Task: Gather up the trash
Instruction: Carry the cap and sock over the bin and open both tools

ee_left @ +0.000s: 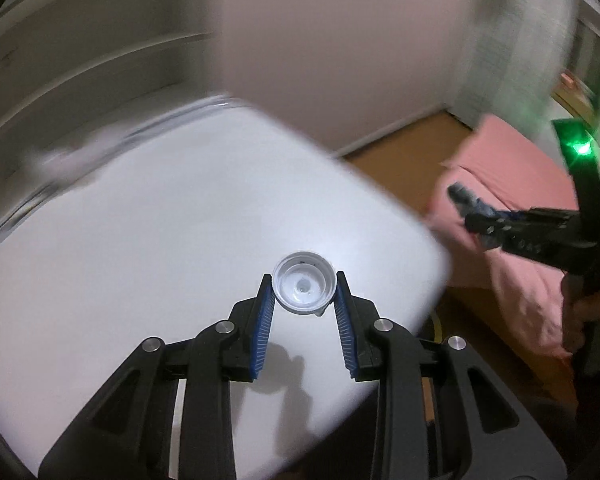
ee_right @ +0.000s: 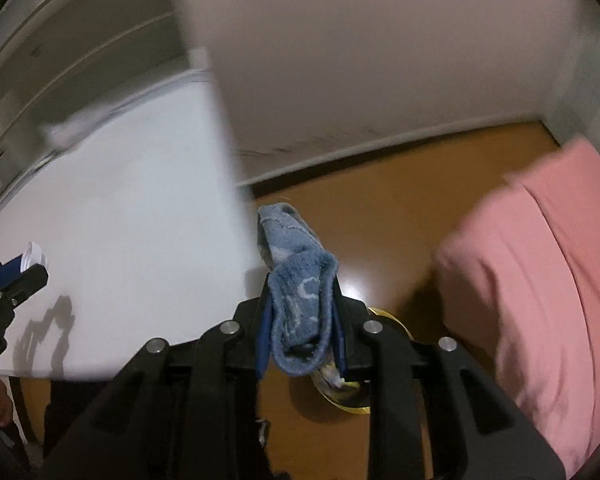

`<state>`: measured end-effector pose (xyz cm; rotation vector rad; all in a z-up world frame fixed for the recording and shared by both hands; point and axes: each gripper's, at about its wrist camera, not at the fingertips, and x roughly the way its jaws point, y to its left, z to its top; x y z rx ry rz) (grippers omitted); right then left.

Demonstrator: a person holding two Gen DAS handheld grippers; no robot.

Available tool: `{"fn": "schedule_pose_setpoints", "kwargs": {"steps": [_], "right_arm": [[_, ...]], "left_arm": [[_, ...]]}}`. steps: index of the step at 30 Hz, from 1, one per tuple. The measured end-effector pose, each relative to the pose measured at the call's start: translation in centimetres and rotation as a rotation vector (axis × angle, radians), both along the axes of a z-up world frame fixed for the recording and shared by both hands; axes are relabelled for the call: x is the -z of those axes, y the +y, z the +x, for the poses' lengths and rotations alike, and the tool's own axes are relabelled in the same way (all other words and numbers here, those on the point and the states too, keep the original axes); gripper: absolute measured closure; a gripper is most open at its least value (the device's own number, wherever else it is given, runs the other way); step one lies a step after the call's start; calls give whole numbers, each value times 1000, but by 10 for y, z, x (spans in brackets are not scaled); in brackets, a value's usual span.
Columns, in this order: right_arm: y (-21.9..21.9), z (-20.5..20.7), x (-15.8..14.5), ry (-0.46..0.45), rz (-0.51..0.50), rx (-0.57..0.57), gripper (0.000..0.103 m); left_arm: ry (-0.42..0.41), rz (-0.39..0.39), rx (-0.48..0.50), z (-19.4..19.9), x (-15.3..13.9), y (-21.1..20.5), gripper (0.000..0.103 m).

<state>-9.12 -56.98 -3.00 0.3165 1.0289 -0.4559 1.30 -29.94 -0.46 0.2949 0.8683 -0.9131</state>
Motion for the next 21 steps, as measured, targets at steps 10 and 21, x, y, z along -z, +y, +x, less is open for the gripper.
{"fn": "schedule_pose_setpoints", "kwargs": {"steps": [10,21], "right_arm": [[-82,-103,97,100,168,221,79],[-94,-109,153,165,254,225,78]], "left_arm": [[45,42,328,-103,45,-133,74],[82,139,334,-107,86,-189,74]]}}
